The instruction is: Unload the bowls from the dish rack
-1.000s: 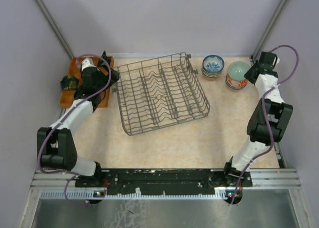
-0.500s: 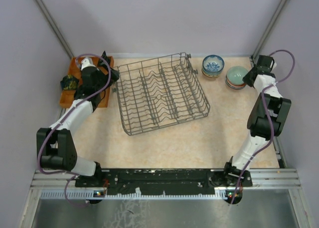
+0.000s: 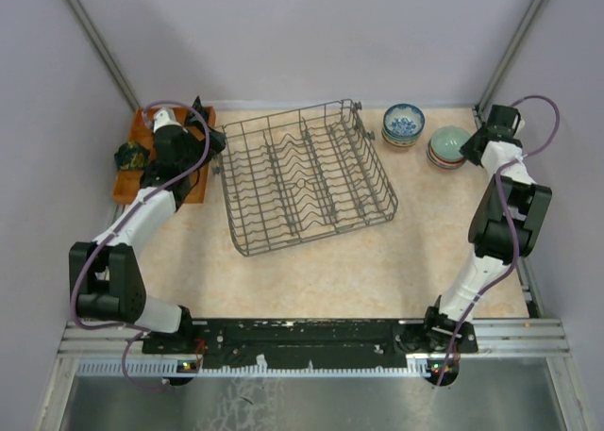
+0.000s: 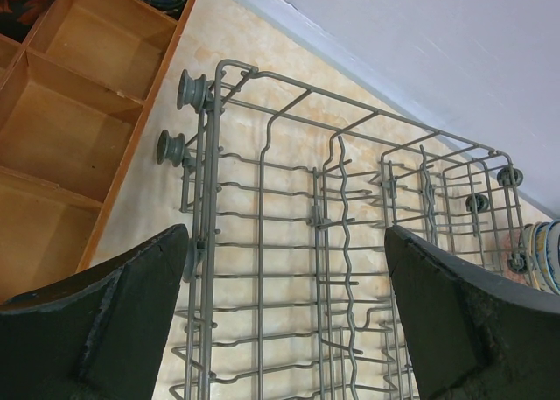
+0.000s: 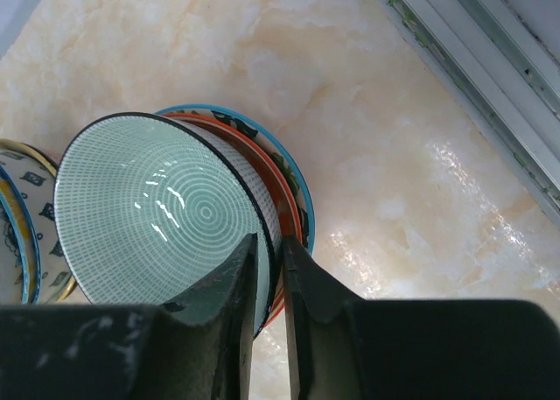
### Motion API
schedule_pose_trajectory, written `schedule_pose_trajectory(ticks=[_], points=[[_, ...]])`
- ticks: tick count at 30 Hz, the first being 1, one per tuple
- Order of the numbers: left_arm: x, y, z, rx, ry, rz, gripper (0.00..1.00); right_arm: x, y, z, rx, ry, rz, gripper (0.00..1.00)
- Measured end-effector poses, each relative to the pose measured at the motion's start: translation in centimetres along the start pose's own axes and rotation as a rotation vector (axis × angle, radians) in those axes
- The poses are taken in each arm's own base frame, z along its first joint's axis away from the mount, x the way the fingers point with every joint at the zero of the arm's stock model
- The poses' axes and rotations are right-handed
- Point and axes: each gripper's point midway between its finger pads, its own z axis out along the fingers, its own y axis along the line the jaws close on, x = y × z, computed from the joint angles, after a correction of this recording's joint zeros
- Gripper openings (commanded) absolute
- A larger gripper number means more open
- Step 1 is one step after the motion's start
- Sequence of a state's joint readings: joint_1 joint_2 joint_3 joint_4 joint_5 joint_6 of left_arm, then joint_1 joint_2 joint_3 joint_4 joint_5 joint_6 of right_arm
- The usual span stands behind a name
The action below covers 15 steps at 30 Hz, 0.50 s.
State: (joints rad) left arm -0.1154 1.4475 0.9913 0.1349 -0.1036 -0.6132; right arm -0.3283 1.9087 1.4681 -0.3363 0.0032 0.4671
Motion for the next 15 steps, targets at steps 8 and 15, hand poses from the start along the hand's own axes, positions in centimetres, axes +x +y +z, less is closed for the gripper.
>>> schedule_pose_trajectory(ticks=[8, 15], points=[[0.00, -0.03, 0.00, 0.001, 0.000, 0.000, 0.99, -0.32, 0.29, 0.05, -0.012, -0.012, 0.006, 0.28], [-0.04, -0.06, 0.01, 0.002, -0.002, -0.001, 0.99, -0.38, 0.02, -0.03, -0.004, -0.014, 0.007, 0.33]])
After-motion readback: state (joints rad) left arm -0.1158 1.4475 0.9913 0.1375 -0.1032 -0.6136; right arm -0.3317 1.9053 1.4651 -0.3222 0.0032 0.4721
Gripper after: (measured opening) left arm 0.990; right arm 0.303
